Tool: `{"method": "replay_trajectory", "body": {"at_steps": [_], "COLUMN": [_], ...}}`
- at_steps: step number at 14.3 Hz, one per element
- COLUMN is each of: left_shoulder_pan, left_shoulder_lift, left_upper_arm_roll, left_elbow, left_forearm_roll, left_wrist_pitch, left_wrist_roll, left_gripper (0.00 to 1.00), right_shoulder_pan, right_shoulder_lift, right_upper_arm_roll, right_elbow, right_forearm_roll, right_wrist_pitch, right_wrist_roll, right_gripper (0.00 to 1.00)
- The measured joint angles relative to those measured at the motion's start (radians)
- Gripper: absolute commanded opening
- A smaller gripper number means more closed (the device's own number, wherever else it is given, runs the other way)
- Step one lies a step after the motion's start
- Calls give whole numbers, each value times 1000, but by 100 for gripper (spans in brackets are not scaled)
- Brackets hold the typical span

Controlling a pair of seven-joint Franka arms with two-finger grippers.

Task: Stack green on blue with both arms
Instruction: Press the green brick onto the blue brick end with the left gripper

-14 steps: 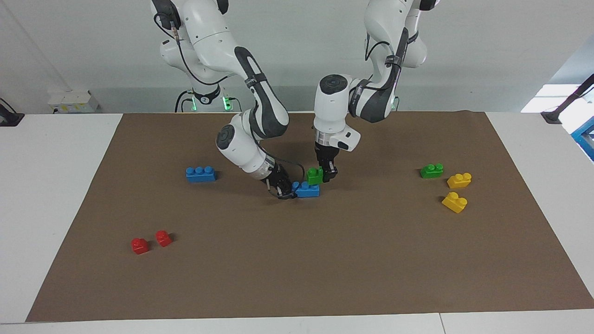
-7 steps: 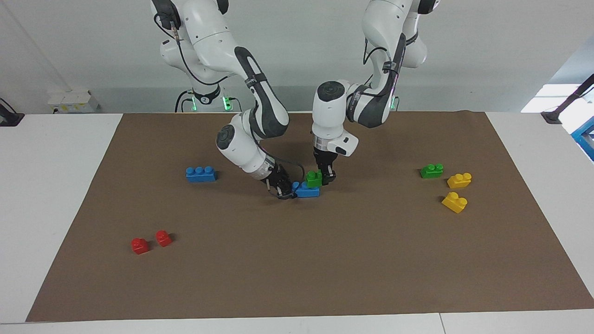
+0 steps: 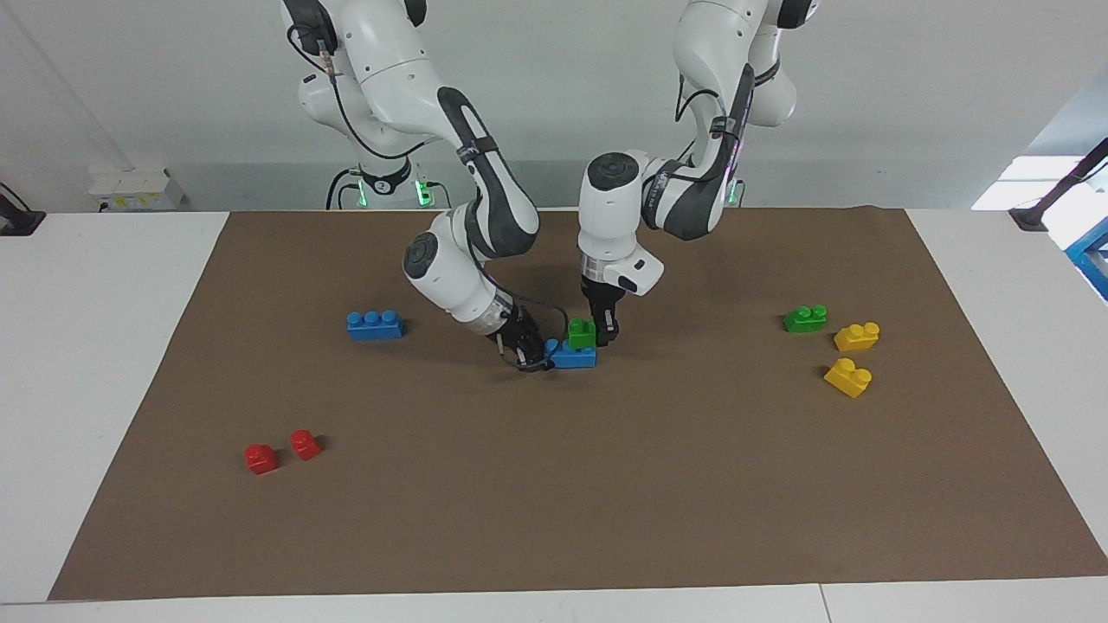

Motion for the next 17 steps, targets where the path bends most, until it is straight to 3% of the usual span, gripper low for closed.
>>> {"method": "replay_trajectory", "body": {"at_steps": [12,14,17], "left_shoulder_pan": [-2,-2,-2], "left_shoulder_lift": [48,48,59], "left_upper_arm_roll": [0,0,0], "left_elbow": [20,21,19], "left_forearm_roll": [0,0,1], "left_wrist_pitch": [23,23,21], "left_wrist_roll": [15,28,58], "left_gripper": [0,99,100], "right_shoulder_pan": [1,1,1], "right_shoulder_lift": [0,0,0], "right_upper_arm_roll": [0,0,0], "right_elbow": [-1,-1,-1], "right_forearm_roll": [0,0,0], "right_wrist_pitch": [1,1,2], "right_wrist_roll": [0,0,0], "right_gripper": [0,0,0]}}
